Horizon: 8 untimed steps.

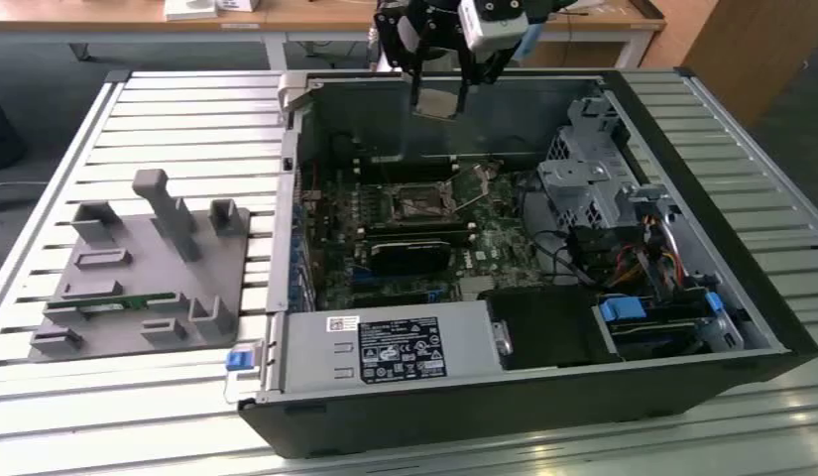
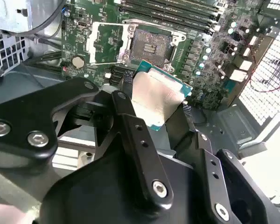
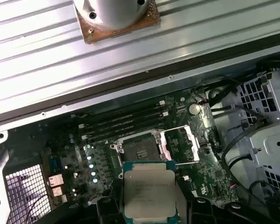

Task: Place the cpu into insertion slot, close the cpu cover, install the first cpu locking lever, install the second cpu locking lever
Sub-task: 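Place the cpu into insertion slot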

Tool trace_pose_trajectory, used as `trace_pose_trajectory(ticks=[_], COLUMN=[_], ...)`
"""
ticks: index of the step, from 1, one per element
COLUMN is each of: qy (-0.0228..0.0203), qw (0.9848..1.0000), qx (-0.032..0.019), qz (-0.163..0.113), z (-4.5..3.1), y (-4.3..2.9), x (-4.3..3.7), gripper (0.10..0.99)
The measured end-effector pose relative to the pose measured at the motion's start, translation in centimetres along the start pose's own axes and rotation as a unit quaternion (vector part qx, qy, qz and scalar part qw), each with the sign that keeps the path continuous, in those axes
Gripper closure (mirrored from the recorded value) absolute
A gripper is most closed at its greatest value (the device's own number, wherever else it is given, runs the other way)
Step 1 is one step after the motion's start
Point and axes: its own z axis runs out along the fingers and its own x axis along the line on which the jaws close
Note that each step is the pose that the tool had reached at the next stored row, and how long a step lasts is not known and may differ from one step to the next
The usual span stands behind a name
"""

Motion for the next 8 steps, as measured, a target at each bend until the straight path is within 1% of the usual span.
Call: trace_pose_trajectory(ticks=[4, 5, 8], qy=[-0.0012, -0.0021, -0.003], qw=[0.9999, 0.9997, 0.9994], qx=[-0.0002, -0.0004, -0.0006], qz=[0.014, 0.024, 0.034], z=[0.03, 0.05, 0.08], y=[0.0, -0.01, -0.01], x=[0.0, 0.0, 0.0], gripper=[0.553, 0.553, 0.553])
